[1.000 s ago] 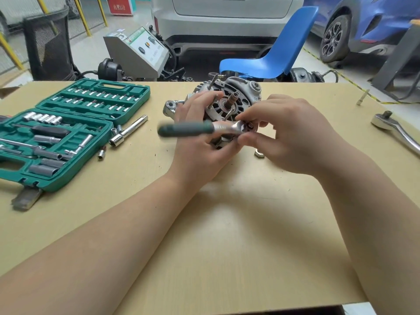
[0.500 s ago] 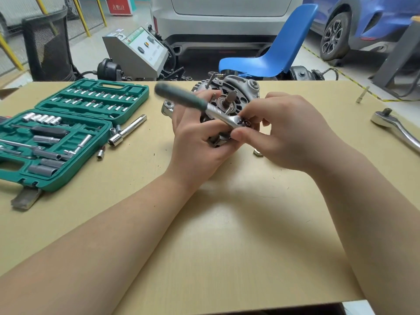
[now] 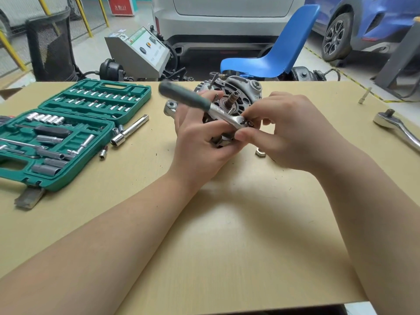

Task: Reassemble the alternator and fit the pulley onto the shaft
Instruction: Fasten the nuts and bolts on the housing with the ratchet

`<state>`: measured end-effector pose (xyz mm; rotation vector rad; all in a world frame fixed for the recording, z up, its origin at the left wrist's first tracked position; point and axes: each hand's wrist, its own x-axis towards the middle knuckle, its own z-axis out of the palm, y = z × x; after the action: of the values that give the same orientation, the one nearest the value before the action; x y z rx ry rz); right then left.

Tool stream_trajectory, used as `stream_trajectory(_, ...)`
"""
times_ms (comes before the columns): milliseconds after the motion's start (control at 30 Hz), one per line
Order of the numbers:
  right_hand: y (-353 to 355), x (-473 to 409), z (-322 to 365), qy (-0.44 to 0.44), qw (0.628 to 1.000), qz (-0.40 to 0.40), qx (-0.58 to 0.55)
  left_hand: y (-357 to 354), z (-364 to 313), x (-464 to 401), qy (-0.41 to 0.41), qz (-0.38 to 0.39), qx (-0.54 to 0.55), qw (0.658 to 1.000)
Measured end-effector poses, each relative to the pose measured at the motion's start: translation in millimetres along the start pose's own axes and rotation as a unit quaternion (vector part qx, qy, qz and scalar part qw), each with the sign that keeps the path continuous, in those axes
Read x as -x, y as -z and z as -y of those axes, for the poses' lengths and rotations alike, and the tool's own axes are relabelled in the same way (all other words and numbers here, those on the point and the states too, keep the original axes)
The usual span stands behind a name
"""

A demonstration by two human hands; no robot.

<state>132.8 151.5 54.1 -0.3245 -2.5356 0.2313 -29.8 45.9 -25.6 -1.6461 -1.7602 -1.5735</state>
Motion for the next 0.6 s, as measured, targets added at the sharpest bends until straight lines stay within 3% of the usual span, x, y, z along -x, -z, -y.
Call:
stream_trajectory(300, 5.4, 3.1, -6.4, 0.038, 0.998, 0.042, -0.024, 1.6, 0.4, -0.4, -0.002, 0.009, -0.020, 1.000)
stream_trajectory(500, -2.7, -1.6, 0.8, -0.017, 1.000, -0.013, -0.010, 1.5, -4.4, 0.7, 0.008, 0.009, -0.017, 1.000)
stream_trajectory(600, -0.5, -1.0, -2.4, -0.012, 1.000, -0.003, -0.019, 1.8, -6.1, 0.6, 0.008, 0.012, -0.011, 1.000)
